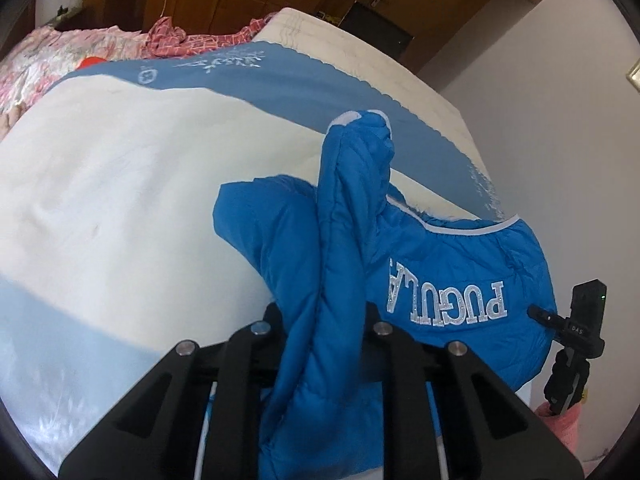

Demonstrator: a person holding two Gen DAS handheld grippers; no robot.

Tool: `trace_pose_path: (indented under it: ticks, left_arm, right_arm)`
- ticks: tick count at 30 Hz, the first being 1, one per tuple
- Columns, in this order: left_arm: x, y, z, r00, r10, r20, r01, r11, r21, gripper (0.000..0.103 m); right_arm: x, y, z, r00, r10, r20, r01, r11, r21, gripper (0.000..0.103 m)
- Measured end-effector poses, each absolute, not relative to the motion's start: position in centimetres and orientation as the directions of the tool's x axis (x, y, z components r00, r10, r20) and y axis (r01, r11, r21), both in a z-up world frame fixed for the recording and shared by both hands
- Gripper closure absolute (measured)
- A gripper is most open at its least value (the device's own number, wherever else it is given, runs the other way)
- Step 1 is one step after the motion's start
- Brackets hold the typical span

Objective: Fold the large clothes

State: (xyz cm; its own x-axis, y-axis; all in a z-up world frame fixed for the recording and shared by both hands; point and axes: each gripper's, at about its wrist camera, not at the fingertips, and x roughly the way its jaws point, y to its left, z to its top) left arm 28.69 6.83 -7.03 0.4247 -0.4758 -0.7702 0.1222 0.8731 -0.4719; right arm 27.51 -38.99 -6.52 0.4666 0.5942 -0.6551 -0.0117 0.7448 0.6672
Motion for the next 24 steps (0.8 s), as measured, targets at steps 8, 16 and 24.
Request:
trace_pose_path:
  ticks: [8, 16, 24]
  left_arm:
    - [24.1, 11.2, -7.8, 0.415, -0.435, -0.799, 0.064, 0.890, -0.451, 0.087]
    - [24.7, 13.2, -15.7, 0.360, -0.381, -0.851, -0.002, 0.912, -0.409, 0.076]
    - [26.1, 12.2, -18.0, 0.366, -0.332, -0.869, -0.014, 0.932, -0.362, 0.062]
  right_arm:
    - [21.9, -34.9, -8.3, 0.419, 0.616, -0.667, -0.006, 0.736, 0.676, 0.086]
    - [21.6, -34.7, -15.1, 0.365, 0.539, -0.759, 0.151, 0.770, 0.620, 0.083]
    - [21.1, -34.9, -18.4, 0.406, 0.537, -0.740, 0.205, 0.735, 0.646, 0.077]
